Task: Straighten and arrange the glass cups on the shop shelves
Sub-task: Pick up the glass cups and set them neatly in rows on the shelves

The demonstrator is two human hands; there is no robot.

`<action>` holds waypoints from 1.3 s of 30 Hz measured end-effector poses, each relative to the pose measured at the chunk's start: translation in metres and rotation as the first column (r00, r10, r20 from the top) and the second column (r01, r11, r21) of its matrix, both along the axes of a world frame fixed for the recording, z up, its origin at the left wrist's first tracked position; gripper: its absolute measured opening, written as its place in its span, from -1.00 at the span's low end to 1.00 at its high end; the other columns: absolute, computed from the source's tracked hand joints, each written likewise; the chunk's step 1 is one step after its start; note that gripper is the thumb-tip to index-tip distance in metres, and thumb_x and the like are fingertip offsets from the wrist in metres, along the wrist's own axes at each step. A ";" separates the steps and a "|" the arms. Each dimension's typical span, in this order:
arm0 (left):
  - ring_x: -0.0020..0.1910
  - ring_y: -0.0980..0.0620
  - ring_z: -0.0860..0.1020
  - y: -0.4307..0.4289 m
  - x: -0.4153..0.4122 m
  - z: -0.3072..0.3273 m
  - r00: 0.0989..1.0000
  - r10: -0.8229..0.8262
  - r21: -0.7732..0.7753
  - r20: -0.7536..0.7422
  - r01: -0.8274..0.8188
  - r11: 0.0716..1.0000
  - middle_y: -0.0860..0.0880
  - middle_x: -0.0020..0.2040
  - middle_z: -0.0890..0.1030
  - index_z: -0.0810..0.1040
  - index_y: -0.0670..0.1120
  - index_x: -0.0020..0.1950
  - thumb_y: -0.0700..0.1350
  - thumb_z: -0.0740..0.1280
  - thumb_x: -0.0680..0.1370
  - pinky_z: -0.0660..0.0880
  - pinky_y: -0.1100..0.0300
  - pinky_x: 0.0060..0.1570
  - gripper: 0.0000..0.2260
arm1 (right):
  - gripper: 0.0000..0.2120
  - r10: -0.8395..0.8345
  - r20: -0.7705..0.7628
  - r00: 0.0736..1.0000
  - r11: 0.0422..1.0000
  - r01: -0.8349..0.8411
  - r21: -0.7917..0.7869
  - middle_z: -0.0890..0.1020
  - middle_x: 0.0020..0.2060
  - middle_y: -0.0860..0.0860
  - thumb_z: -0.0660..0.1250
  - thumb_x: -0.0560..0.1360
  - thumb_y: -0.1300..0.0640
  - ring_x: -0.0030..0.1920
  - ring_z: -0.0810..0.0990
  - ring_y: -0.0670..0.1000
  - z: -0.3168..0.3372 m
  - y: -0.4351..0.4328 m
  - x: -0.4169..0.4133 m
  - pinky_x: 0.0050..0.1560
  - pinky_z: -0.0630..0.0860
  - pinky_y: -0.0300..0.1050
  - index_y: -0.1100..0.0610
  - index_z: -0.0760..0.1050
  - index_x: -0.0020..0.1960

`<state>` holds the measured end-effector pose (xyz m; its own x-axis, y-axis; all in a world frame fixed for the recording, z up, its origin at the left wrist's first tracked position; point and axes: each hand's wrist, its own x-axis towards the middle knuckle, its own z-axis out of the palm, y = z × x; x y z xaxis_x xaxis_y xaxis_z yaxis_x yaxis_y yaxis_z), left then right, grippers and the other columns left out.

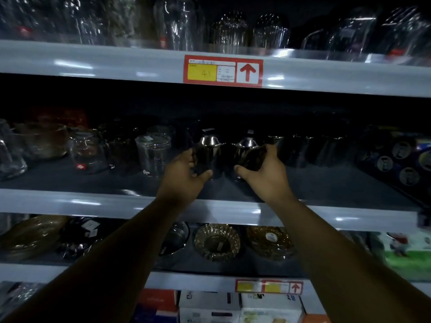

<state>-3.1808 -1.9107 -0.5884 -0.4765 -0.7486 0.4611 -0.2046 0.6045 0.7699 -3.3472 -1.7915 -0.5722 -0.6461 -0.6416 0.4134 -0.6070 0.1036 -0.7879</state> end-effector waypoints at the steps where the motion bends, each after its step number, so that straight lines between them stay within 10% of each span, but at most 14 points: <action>1: -0.13 0.60 0.49 0.001 0.000 0.000 1.000 0.000 -0.003 0.004 0.000 1.000 0.26 -0.05 0.58 0.53 -0.05 0.33 -0.20 0.51 0.50 0.39 0.64 -0.15 -0.58 | -0.26 0.004 0.009 1.000 1.000 -0.004 0.001 0.54 0.06 -0.11 0.57 0.43 0.02 0.07 0.54 -0.06 0.000 0.000 0.000 0.07 0.48 -0.18 0.09 0.23 0.44; 14: 0.15 0.15 0.60 -0.001 -0.002 -0.004 0.999 0.031 -0.003 -0.029 -0.031 1.000 0.22 0.10 0.60 0.34 0.10 0.44 0.12 0.50 0.49 0.58 -0.01 0.22 -0.41 | -0.05 -0.007 0.020 1.000 1.000 0.007 0.001 0.46 0.40 0.02 0.52 0.43 -0.11 0.36 0.48 0.05 -0.001 0.000 0.008 0.37 0.47 0.08 -0.03 -0.02 0.59; 39: 0.08 0.15 0.62 0.000 -0.002 -0.002 0.999 0.040 -0.019 0.014 -0.039 0.999 0.30 -0.05 0.56 0.41 0.09 0.38 0.15 0.46 0.50 0.59 0.02 0.18 -0.50 | -0.10 -0.062 -0.037 0.997 0.996 0.064 0.061 0.47 0.39 0.00 0.47 0.46 -0.15 0.32 0.51 0.07 0.001 0.002 0.012 0.27 0.53 0.08 -0.05 -0.03 0.58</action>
